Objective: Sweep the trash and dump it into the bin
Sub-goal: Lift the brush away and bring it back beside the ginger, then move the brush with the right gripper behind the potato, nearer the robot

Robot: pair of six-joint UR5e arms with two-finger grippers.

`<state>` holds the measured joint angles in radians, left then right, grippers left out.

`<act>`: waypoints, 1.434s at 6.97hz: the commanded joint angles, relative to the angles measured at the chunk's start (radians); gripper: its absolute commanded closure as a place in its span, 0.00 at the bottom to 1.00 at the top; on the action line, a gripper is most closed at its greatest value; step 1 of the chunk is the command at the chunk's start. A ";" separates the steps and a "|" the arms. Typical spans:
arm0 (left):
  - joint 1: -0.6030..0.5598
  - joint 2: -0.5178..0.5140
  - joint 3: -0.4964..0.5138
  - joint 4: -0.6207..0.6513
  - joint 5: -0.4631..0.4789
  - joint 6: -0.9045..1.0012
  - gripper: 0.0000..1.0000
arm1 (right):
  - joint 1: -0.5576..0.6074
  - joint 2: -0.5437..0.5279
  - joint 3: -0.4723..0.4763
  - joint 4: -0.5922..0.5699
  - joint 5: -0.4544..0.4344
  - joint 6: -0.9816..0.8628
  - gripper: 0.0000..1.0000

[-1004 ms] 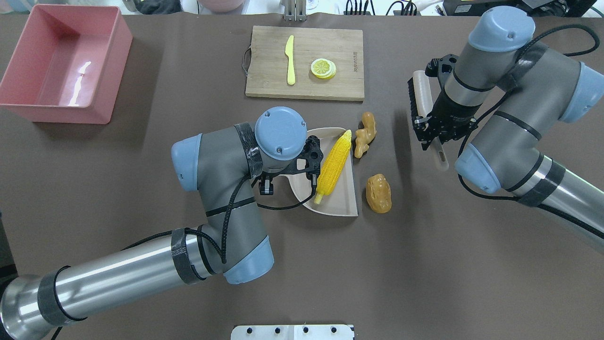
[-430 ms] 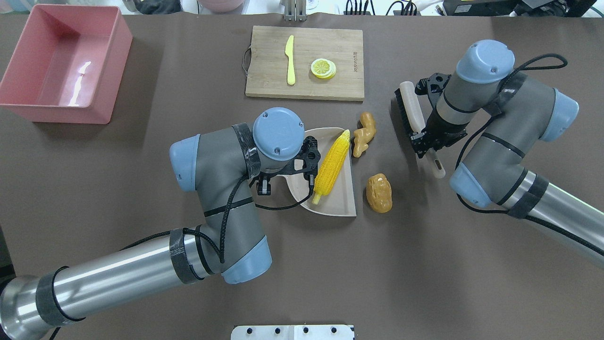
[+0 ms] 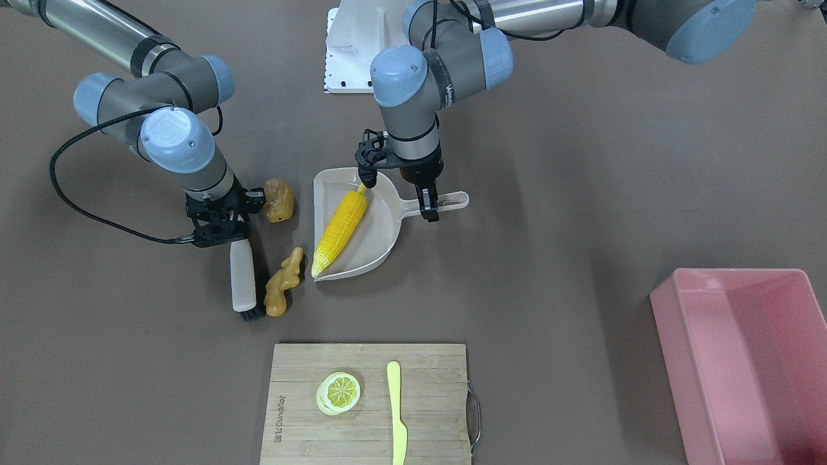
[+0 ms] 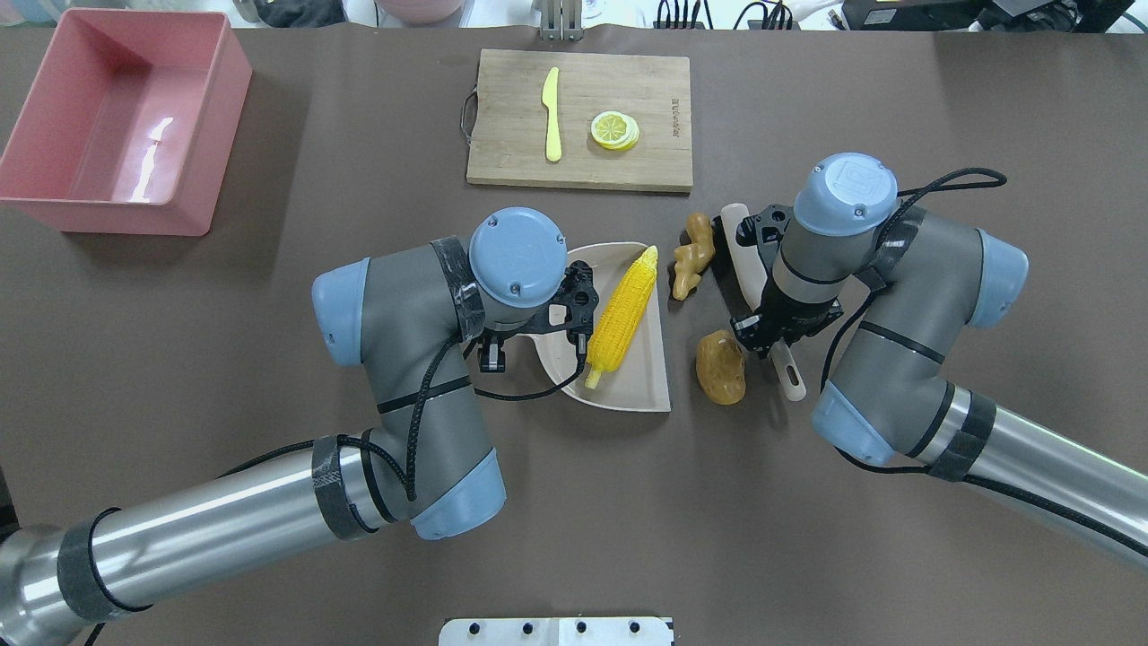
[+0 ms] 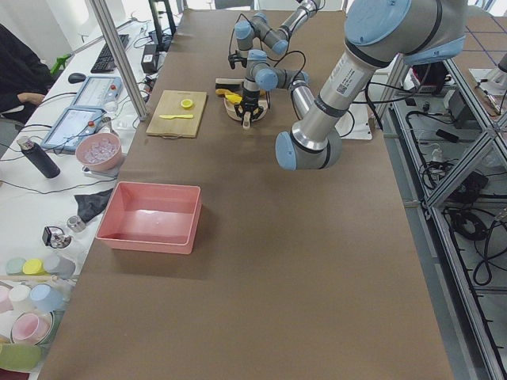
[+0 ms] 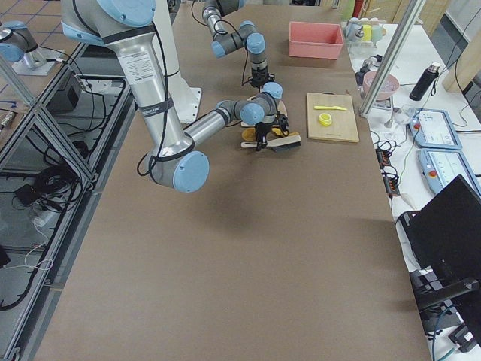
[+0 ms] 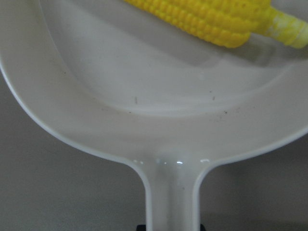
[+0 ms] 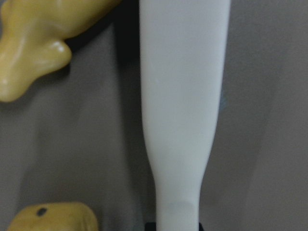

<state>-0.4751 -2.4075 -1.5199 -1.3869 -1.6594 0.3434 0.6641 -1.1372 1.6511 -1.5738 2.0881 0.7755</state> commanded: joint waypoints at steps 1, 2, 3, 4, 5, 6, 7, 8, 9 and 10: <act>0.000 0.010 -0.002 -0.004 0.000 0.000 1.00 | -0.017 0.011 0.112 -0.125 0.004 0.007 1.00; 0.000 0.010 -0.003 -0.004 0.000 0.000 1.00 | -0.027 0.028 0.145 -0.171 0.004 0.007 1.00; -0.002 0.010 -0.008 -0.003 0.001 0.002 1.00 | -0.056 0.039 0.133 -0.172 -0.006 0.014 1.00; -0.002 0.014 -0.006 -0.003 0.000 0.002 1.00 | -0.064 0.036 0.133 -0.172 -0.007 0.019 1.00; -0.002 0.018 -0.006 -0.004 0.000 0.002 1.00 | -0.043 0.030 0.140 -0.172 0.001 0.019 1.00; 0.000 0.018 -0.006 -0.006 0.000 0.002 1.00 | 0.015 0.019 0.183 -0.175 0.028 0.018 1.00; 0.000 0.016 -0.008 -0.006 0.000 0.000 1.00 | 0.040 0.004 0.203 -0.211 0.091 0.028 1.00; 0.000 0.018 -0.006 -0.006 0.000 0.000 1.00 | 0.049 -0.030 0.206 -0.209 0.140 0.138 1.00; 0.000 0.016 -0.008 -0.006 0.000 0.000 1.00 | 0.048 -0.071 0.202 -0.204 0.176 0.193 1.00; 0.000 0.016 -0.006 -0.007 0.000 0.000 1.00 | 0.032 -0.113 0.220 -0.169 0.179 0.297 1.00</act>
<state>-0.4756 -2.3910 -1.5270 -1.3932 -1.6598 0.3437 0.7058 -1.2000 1.8572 -1.7704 2.2451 0.9624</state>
